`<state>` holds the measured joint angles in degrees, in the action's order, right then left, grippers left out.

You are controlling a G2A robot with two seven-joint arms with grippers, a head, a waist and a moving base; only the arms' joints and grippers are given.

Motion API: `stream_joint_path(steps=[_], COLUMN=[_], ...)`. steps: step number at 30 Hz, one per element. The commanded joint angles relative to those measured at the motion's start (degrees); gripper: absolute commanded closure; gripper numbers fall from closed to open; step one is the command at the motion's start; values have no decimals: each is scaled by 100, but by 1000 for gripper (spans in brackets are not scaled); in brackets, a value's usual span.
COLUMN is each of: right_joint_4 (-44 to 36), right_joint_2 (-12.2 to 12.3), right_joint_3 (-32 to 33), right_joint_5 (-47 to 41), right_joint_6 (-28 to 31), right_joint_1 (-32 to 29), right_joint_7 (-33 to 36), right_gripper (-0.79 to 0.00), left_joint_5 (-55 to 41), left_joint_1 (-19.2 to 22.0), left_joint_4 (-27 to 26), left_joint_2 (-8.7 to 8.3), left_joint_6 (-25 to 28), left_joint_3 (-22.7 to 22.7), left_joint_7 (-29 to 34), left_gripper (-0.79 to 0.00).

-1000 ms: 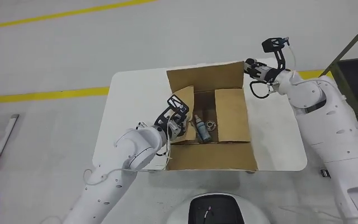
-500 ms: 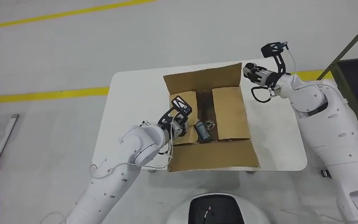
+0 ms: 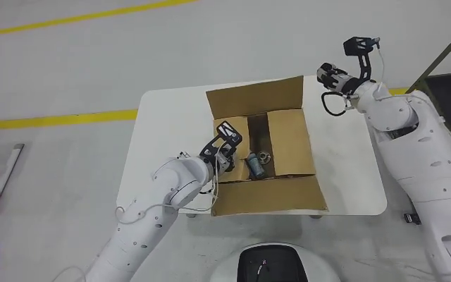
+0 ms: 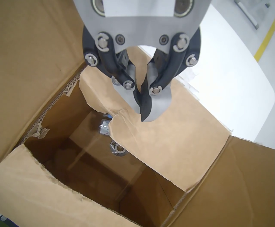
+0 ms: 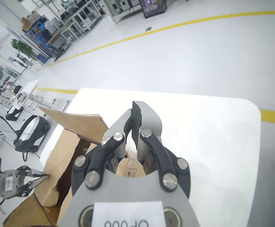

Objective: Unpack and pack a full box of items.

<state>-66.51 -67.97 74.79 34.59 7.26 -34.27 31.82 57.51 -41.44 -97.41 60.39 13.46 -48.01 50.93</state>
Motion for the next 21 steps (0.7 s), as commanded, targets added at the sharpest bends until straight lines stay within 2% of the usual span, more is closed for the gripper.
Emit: stream_joint_path(steps=[1,8,11,13,16,18,20,21], right_joint_4=[276,815,824,806,764,751,710,695], right_joint_2=[-52,-118,-94,-68,-32,-7,13,24], right_joint_3=[-145,-245,-198,-161,-116,-81,-38,-22], right_joint_5=[-239,-916,-1032,-1053,-1101,-1096,-1148,-1161], right_joint_6=[65,704,1052,1303,1575,1646,1716,1740], right_joint_1=[162,336,267,203,117,68,-6,-53], right_joint_7=[17,99,170,248,384,455,474,492], right_gripper=[0,0,0,0,0,0,0,0], left_joint_5=[15,32,40,40,55,62,57,60], left_joint_1=[3,1,6,5,0,5,-3,-8], left_joint_4=[4,61,83,97,139,144,129,119], left_joint_2=[11,48,63,72,88,99,111,115], left_joint_6=[-8,-4,-3,16,1,6,-2,-4], left_joint_3=[-17,-83,-116,-132,-157,-165,-173,-179], left_joint_7=[2,13,7,12,-1,15,27,37], left_gripper=[0,0,-34,-132,-172,-252,-342,-456])
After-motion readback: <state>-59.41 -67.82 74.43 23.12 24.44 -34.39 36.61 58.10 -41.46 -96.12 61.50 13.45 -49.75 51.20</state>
